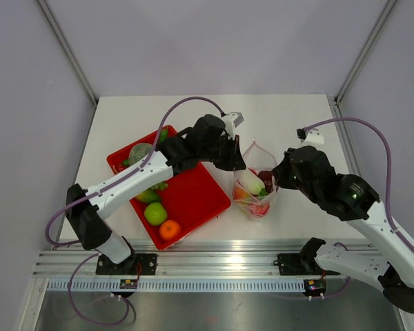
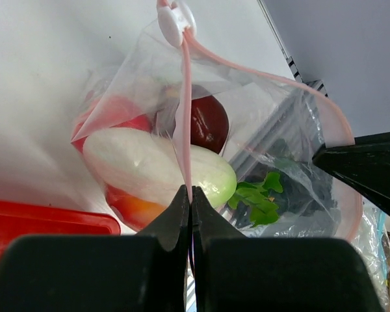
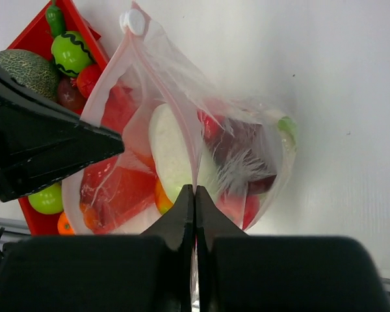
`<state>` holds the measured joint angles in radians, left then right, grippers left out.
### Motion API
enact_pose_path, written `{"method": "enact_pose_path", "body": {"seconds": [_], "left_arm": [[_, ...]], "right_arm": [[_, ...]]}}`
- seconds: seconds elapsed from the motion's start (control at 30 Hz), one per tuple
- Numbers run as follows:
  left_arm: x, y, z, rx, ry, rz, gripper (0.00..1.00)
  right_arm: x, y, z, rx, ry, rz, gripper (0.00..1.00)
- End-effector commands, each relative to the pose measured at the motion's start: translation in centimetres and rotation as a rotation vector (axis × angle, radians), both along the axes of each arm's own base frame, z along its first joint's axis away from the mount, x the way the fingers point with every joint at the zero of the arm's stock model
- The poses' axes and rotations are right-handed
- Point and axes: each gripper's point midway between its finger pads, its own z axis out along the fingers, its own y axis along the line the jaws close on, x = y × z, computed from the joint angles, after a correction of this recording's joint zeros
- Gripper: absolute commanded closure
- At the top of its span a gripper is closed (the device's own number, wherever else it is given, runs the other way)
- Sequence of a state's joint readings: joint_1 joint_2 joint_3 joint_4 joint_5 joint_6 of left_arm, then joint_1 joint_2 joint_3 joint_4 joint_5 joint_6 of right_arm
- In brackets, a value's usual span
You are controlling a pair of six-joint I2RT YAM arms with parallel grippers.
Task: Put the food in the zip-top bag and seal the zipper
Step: Adjust the zipper food storage bag at the center of the board.
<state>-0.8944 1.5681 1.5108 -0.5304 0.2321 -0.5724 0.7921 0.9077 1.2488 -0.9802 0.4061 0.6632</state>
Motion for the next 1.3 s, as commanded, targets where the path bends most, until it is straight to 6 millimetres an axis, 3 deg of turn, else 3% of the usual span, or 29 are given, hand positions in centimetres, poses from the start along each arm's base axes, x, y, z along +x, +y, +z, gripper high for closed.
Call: {"method": "enact_pose_path", "body": {"seconds": [0.0,0.03,0.07,0.1,0.17,0.23,0.3,0.33,0.37,0.4,0.43,0.5,0.53,0.6,0.63,0.67,0.73,0.8,0.9,1.0,1.03,1.1,1.13,1.27], "left_arm": [[0.6,-0.4,5.6,-0.091,-0.098,-0.035,1.0],[1.3,-0.2,6.7,-0.097,-0.12,-0.034,1.0],[1.3,0.1,7.2,-0.085,-0.115,-0.039,1.0],[1.8,-0.3,10.6,-0.131,-0.166,-0.044,1.0],[1.5,-0.1,12.5,-0.139,-0.189,-0.059,1.0],[1.2,-0.3,13.8,-0.17,-0.201,-0.081,1.0],[1.2,-0.7,13.0,-0.18,-0.191,-0.087,1.0],[1.2,-0.9,9.9,-0.138,-0.138,-0.088,1.0],[1.6,-1.4,8.8,-0.14,-0.133,-0.089,1.0],[1.7,-1.7,7.2,-0.123,-0.111,-0.095,1.0],[2.1,-2.2,3.2,-0.07,-0.046,-0.091,1.0],[2.1,-2.7,0.2,-0.027,0.018,-0.105,1.0],[2.1,-2.9,-1.5,0.007,0.06,-0.108,1.0],[2.0,-3.4,-0.1,-0.02,0.054,-0.129,1.0],[2.0,-3.4,0.9,-0.033,0.04,-0.132,1.0],[2.2,-3.2,4.4,-0.083,-0.023,-0.124,1.0],[2.0,-2.5,7.9,-0.121,-0.087,-0.115,1.0],[1.5,-1.4,12.2,-0.18,-0.167,-0.096,1.0],[1.0,-0.3,14.5,-0.211,-0.215,-0.082,1.0],[1.1,-0.3,12.5,-0.186,-0.191,-0.079,1.0],[1.2,-0.5,10.2,-0.157,-0.15,-0.076,1.0],[1.3,-0.7,7.7,-0.128,-0.113,-0.083,1.0],[1.4,-0.8,4.9,-0.09,-0.075,-0.084,1.0],[1.5,-0.6,0.9,-0.03,0.011,-0.111,1.0]], "right_arm": [[0.7,-1.9,3.8,0.016,-0.112,-0.081,1.0],[0.9,-2.3,5.0,-0.004,-0.147,-0.081,1.0],[1.0,-3.2,8.1,0.019,-0.213,-0.109,1.0],[1.2,-3.4,9.4,0.017,-0.237,-0.112,1.0],[1.0,-4.0,12.6,0.038,-0.311,-0.109,1.0],[0.9,-4.0,13.6,0.051,-0.341,-0.099,1.0],[1.2,-3.6,11.9,0.03,-0.315,-0.094,1.0],[1.4,-3.4,10.6,0.022,-0.291,-0.098,1.0],[1.7,-3.2,6.9,-0.04,-0.227,-0.103,1.0],[1.9,-3.1,4.8,-0.067,-0.19,-0.112,1.0],[2.0,-2.9,1.0,-0.109,-0.117,-0.126,1.0],[1.8,-2.5,-1.6,-0.127,-0.053,-0.128,1.0],[1.8,-2.5,-1.7,-0.127,-0.048,-0.127,1.0],[1.9,-2.5,0.1,-0.098,-0.086,-0.128,1.0],[2.0,-2.6,2.5,-0.071,-0.137,-0.119,1.0],[2.0,-2.6,4.1,-0.047,-0.172,-0.114,1.0],[1.8,-2.7,8.0,-0.001,-0.248,-0.095,1.0],[1.6,-2.5,9.7,0.022,-0.278,-0.066,1.0],[1.3,-2.0,11.1,0.067,-0.308,-0.039,1.0],[1.8,-1.5,9.0,0.049,-0.271,-0.046,1.0],[2.0,-1.3,7.2,0.02,-0.236,-0.047,1.0],[2.3,-1.0,4.8,0.007,-0.187,-0.063,1.0],[2.3,-0.9,2.4,-0.027,-0.143,-0.068,1.0],[2.1,-0.2,-0.8,-0.04,-0.068,-0.062,1.0]]}}
